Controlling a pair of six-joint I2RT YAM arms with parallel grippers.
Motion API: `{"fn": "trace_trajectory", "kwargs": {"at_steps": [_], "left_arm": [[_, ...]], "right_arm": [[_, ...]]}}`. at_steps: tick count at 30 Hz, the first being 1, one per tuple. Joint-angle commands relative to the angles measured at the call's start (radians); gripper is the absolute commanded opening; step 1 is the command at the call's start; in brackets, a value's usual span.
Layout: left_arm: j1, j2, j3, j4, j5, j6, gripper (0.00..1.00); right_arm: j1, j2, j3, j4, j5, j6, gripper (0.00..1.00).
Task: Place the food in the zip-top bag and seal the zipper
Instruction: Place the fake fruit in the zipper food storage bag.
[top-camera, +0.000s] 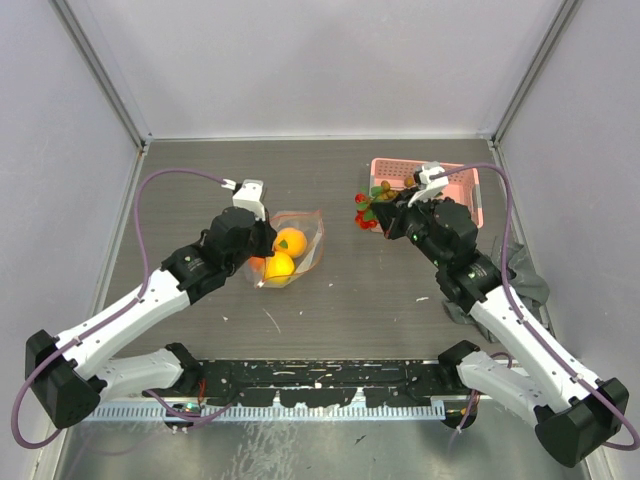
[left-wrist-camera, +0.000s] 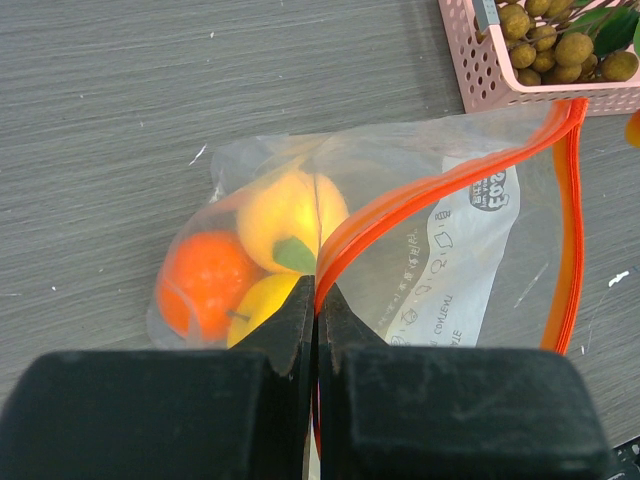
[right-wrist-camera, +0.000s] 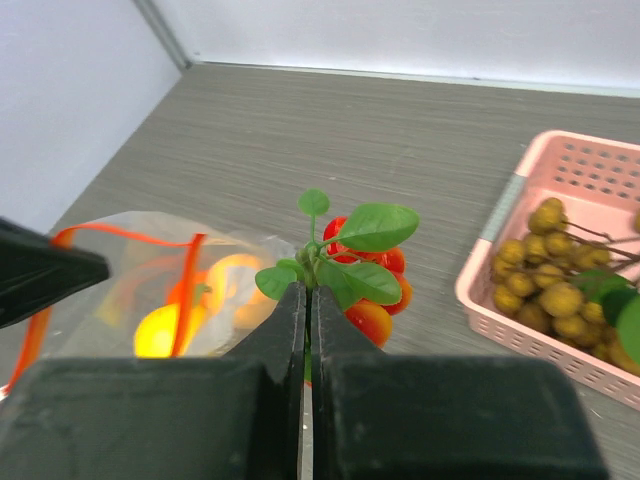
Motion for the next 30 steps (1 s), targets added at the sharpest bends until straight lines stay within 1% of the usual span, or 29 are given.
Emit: {"fn": "trace_trajectory", "kwargs": {"at_steps": [1,5,12,17,20,25,30], "left_arm": [[0.007,-0.003,0.045,0.021,0.000,-0.029,0.00],[0.009,-0.008,0.046,0.021,0.001,-0.033,0.00],[0.008,-0.011,0.044,0.023,0.010,-0.036,0.00],[0.009,-0.007,0.042,0.025,0.010,-0.038,0.00],[0.009,-0.006,0.044,0.025,0.011,-0.039,0.00],[0.009,-0.011,0.041,0.031,0.024,-0.040,0.00],[0.010,-0.011,0.041,0.040,0.049,-0.043,0.00]], "right_arm": [[0.078,-0.016,0.029,0.136,-0.094,-0.009,0.00],[0.156,0.000,0.027,0.204,-0.136,0.020,0.00],[0.250,0.051,0.007,0.347,-0.212,0.100,0.00],[0.309,0.107,0.014,0.357,-0.222,0.129,0.00],[0.316,0.132,0.006,0.321,-0.178,0.157,0.00],[0.317,0.151,-0.011,0.252,-0.061,0.207,0.00],[0.317,0.202,0.014,0.207,0.023,0.221,0.00]]}}
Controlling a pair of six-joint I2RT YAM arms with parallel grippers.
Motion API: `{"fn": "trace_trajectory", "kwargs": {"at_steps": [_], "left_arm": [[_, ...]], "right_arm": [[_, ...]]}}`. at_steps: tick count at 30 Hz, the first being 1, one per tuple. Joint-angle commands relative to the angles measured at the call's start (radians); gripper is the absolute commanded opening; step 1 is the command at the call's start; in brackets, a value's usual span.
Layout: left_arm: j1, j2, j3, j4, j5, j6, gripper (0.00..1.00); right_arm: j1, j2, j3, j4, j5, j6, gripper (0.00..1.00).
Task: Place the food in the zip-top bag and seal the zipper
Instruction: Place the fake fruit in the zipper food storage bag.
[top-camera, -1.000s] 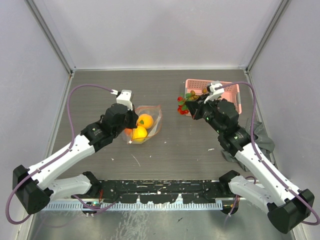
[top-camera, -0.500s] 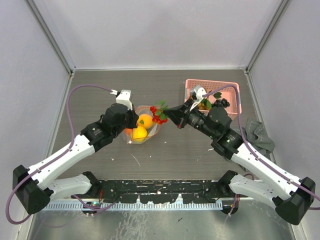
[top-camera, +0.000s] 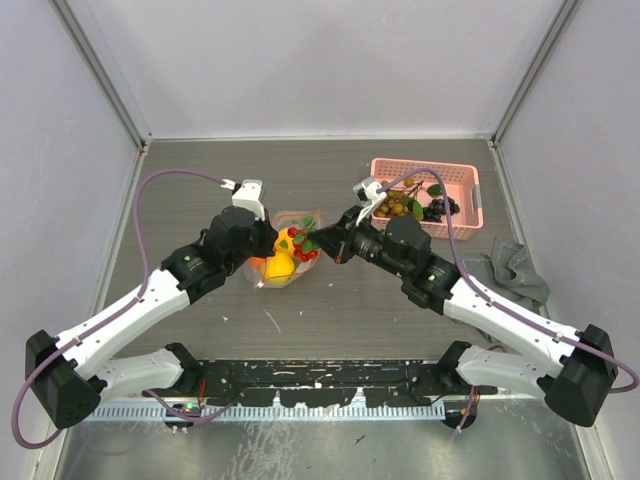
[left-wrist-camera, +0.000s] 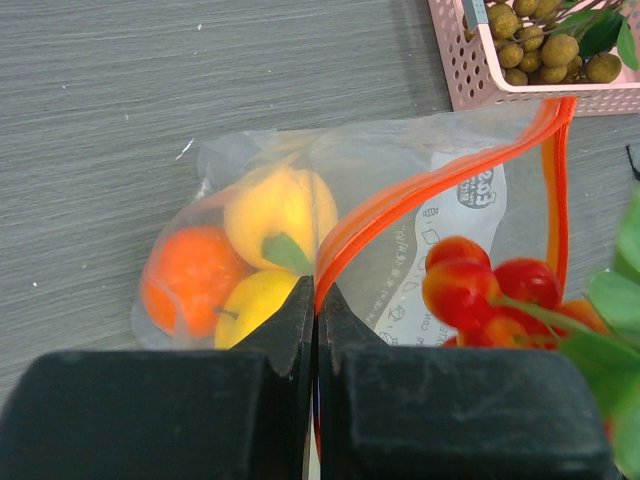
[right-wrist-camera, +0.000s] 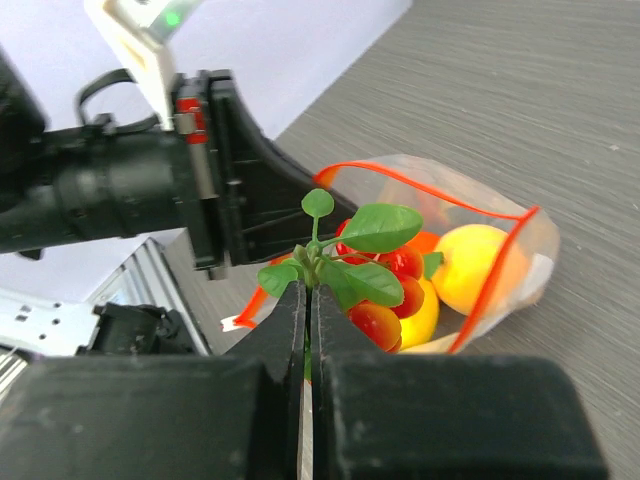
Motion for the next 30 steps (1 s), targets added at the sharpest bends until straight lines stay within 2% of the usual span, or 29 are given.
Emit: {"fn": "trace_trajectory", "kwargs": {"at_steps": [1,5,10,13,22,30], "left_arm": [[0.006,-0.012,0.040,0.044,0.029,-0.014,0.00],[0.005,-0.014,0.039,0.051,0.050,-0.013,0.00],[0.006,-0.021,0.037,0.062,0.083,-0.015,0.00],[0.005,-0.023,0.034,0.076,0.109,-0.021,0.00],[0.006,-0.024,0.030,0.104,0.166,-0.047,0.00],[0.005,-0.043,0.014,0.097,0.092,-0.053,0.00]], "right_arm": [[0.001,0.054,0.038,-0.012,0.103,0.037,0.00],[0.002,0.144,0.089,-0.008,0.114,0.063,0.00],[0.003,0.216,0.133,-0.020,0.241,0.097,0.00],[0.002,0.246,0.135,0.024,0.266,0.133,0.00],[0.002,0.332,0.115,0.204,0.233,0.289,0.00],[0.007,0.408,0.127,0.260,0.149,0.386,0.01]]}}
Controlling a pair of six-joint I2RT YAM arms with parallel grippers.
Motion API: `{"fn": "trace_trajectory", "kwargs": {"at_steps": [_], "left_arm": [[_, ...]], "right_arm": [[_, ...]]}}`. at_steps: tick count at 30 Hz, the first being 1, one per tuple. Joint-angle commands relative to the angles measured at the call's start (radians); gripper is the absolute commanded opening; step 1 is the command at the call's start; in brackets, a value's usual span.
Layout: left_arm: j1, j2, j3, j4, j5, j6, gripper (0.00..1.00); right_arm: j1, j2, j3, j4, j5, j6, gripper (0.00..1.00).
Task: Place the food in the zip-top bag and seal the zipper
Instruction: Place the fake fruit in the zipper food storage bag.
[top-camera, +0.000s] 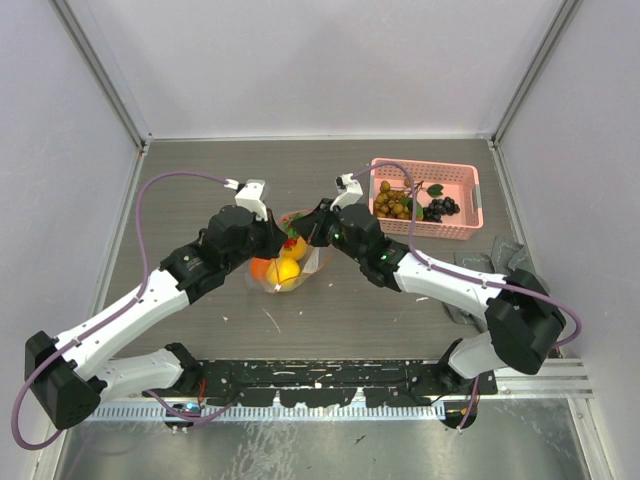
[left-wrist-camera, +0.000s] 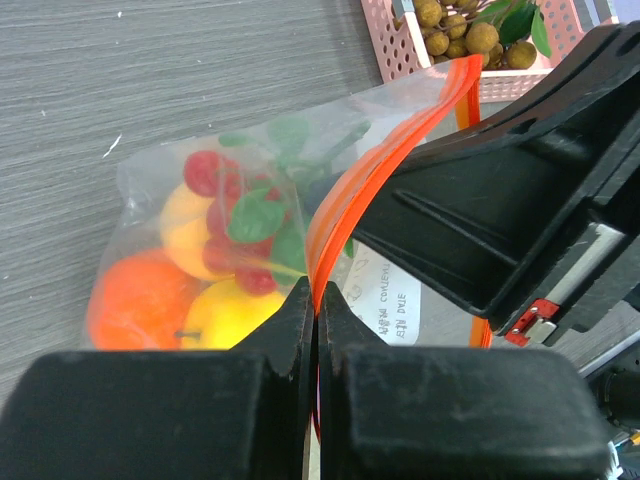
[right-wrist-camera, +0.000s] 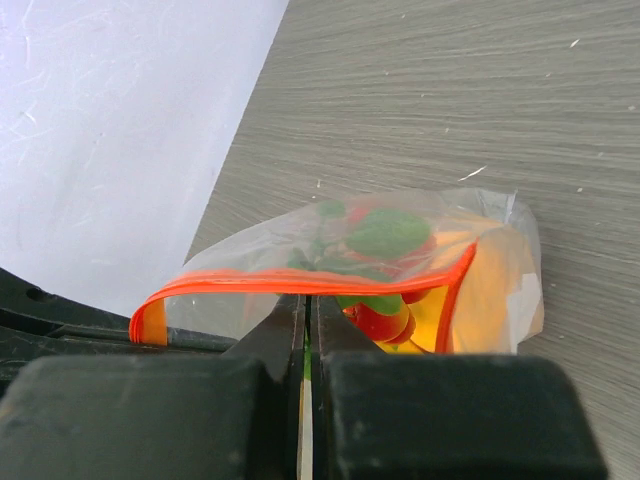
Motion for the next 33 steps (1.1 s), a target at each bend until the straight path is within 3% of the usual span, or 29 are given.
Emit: {"fn": "trace_trajectory", "kwargs": {"at_steps": [1,4,9,14,28,33], "left_arm": [[0.004,-0.037,0.014,0.067,-0.042,-0.012,0.00],[0.003,-0.038,0.014,0.065,-0.061,-0.019,0.00],[0.004,-0.044,0.011,0.049,-0.111,-0.022,0.00],[0.013,-0.042,0.010,0.035,-0.133,-0.022,0.00],[0.046,-0.034,0.007,0.017,-0.126,-0.033,0.00],[0.049,-0.034,0.007,0.018,-0.119,-0.034,0.00]], "right_arm": [[0.009,0.034,0.045,0.104,-0.050,0.085,0.02],[0.016,0.057,0.054,0.096,-0.061,0.100,0.05],[0.023,0.068,0.093,0.035,-0.060,0.066,0.35],[0.023,0.028,0.127,-0.054,-0.068,-0.023,0.49],[0.023,-0.150,0.202,-0.454,-0.049,-0.249,0.56],[0.024,-0.194,0.205,-0.587,0.072,-0.279,0.55]]}}
